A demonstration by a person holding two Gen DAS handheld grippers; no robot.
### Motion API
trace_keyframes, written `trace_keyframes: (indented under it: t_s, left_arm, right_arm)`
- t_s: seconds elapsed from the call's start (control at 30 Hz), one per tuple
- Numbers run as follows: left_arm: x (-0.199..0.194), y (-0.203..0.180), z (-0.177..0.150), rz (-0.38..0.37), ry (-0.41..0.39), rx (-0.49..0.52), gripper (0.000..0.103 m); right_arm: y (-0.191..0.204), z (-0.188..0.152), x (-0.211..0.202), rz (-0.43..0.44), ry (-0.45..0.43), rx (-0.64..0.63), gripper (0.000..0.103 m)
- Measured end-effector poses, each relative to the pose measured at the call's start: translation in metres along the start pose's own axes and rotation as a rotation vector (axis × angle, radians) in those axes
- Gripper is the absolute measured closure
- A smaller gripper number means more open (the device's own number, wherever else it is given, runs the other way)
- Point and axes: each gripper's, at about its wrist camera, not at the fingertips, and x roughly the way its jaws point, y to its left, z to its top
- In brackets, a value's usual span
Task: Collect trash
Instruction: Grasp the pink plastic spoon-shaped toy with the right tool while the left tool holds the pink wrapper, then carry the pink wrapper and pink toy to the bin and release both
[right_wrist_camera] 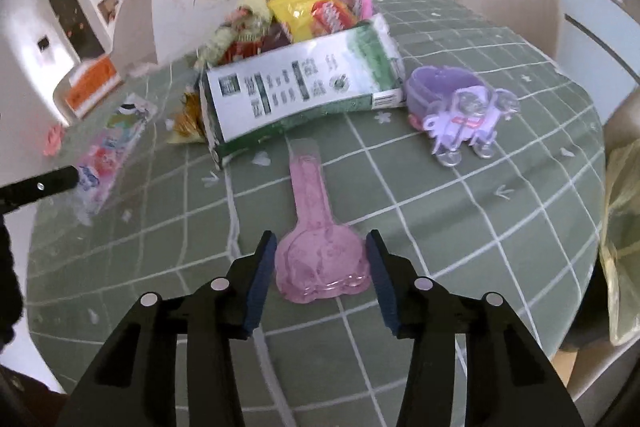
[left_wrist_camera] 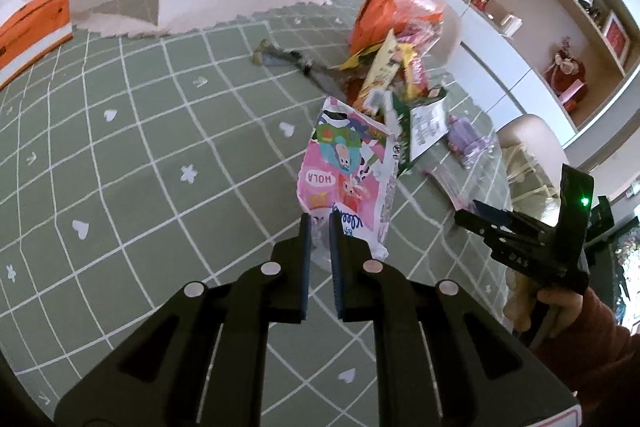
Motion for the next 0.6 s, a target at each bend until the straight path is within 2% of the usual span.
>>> trace_keyframes:
  t_s: [0.3,0.43,0.6]
  left_arm:
    - [-0.017,-0.037,0.037,-0.034,-0.089,0.080,0.094]
    - [-0.027,-0.068,0.068,-0.057,-0.153,0.110,0.094]
    - [-0.032,-0.125,0.102,-0.100,-0.228,0.176,0.094]
  right_arm:
    - [-0.012,0.022,-0.067,-0.021,-0.150,0.019,0.059]
    - [-0.030,0.035,-0.100,-0.036,-0.190,0.010,0.059]
    - [-0.067,0.045,-0.161,-0.090,-0.301,0.014,0.059]
